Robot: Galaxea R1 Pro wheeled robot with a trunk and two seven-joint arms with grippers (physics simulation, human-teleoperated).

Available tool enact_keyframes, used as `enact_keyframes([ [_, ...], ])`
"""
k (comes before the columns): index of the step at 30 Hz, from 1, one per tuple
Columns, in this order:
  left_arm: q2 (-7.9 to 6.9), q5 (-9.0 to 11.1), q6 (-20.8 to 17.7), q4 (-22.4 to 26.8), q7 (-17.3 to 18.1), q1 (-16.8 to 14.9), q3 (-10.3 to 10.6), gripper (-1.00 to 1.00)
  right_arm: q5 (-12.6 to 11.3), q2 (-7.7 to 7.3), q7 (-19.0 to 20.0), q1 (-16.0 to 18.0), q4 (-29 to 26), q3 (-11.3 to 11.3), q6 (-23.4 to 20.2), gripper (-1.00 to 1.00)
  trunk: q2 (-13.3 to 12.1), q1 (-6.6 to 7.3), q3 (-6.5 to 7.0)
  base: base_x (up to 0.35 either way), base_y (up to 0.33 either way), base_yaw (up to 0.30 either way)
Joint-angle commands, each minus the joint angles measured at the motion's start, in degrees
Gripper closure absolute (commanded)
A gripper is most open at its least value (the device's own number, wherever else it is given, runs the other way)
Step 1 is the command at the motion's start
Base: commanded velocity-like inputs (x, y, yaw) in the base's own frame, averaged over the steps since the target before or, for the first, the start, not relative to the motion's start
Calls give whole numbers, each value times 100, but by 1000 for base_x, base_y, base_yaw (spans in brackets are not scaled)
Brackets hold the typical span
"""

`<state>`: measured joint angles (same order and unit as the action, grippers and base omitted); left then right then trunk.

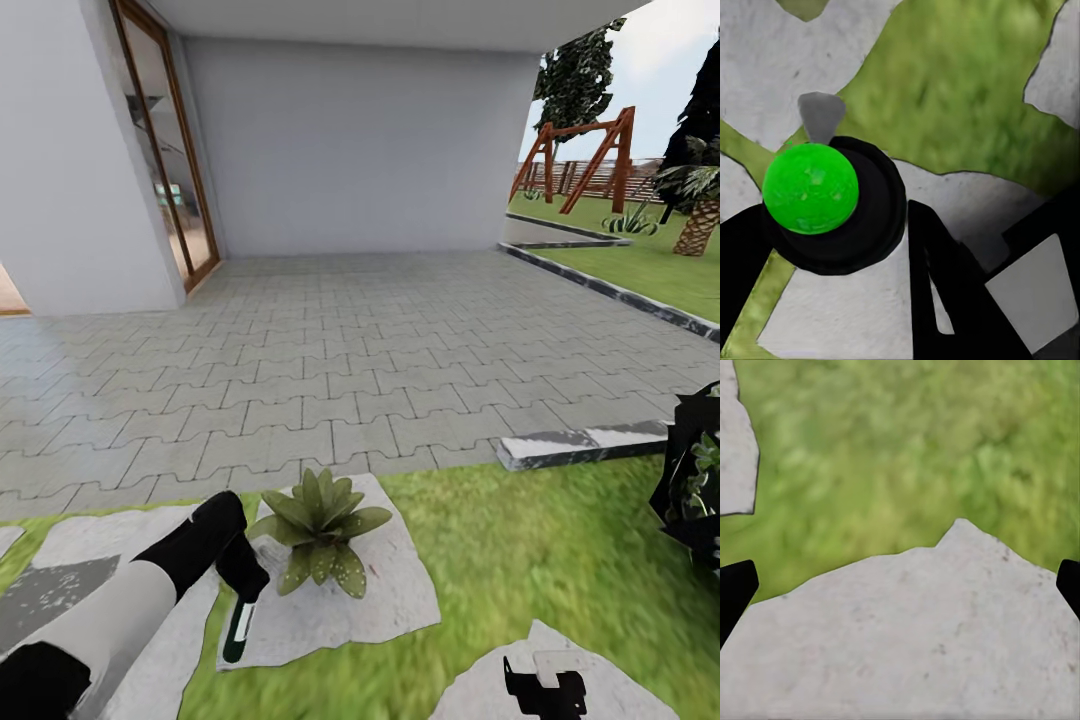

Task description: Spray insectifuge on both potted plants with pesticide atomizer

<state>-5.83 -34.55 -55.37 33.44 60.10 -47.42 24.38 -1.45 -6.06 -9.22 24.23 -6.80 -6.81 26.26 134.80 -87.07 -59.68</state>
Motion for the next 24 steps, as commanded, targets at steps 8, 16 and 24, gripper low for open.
enact_keyframes([
  [8, -99, -222, 32, -56, 197, -64, 40, 100, -15, -3, -36, 3, 3, -49, 10, -100, 2, 1, -6, 0, 0, 0],
  [16, -329, -210, 57, -13, 214, -9, 39, 100, -13, -9, -36, 3, 3, -49, 10, -100, 2, 1, -6, 0, 0, 0],
  [24, -69, -193, -13, 12, 222, -136, 23, 100, -13, -9, -36, 3, 3, -49, 10, -100, 2, 1, -6, 103, 36, 0],
])
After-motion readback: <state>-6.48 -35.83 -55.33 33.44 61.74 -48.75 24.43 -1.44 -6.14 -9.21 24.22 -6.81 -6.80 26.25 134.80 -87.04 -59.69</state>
